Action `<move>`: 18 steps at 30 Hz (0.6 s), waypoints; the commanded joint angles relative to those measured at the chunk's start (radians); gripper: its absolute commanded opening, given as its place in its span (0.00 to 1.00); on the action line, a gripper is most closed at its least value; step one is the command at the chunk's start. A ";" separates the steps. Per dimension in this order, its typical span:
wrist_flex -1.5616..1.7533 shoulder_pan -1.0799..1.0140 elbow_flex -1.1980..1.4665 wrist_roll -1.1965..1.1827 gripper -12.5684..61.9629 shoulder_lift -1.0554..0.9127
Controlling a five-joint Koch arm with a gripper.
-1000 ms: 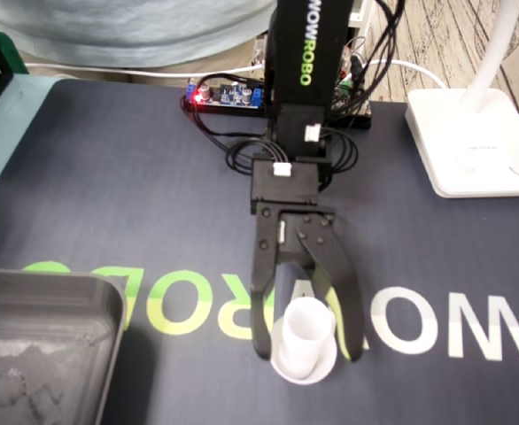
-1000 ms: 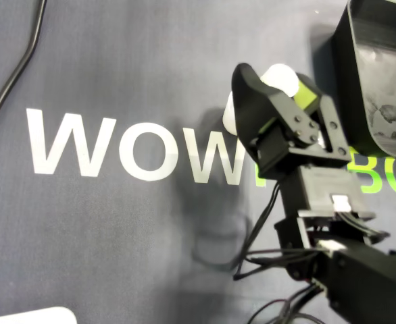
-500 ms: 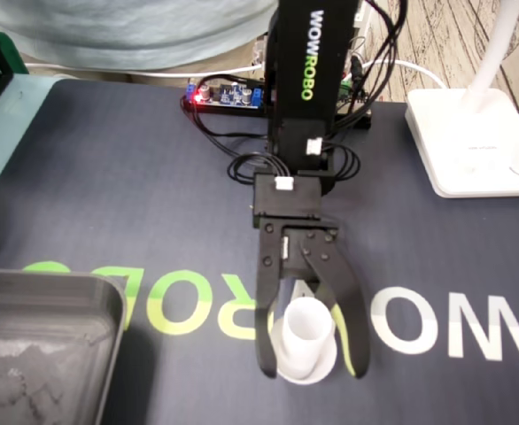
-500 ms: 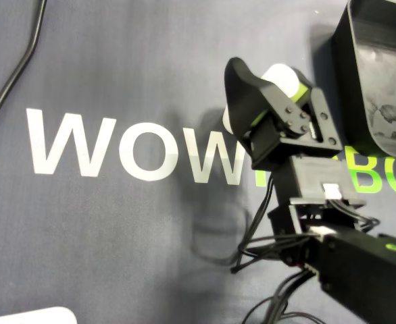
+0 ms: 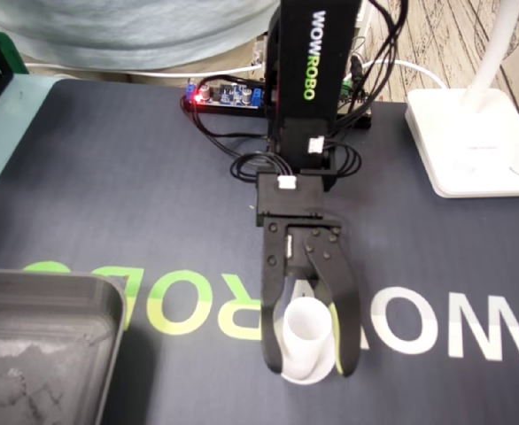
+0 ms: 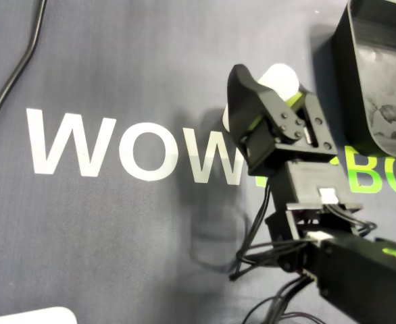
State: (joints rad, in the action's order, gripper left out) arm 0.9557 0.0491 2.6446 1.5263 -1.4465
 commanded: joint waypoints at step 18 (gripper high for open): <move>0.087 0.006 0.011 -0.031 0.25 -0.046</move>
State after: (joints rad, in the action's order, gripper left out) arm 0.9557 0.0537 2.6645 1.5079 -1.4557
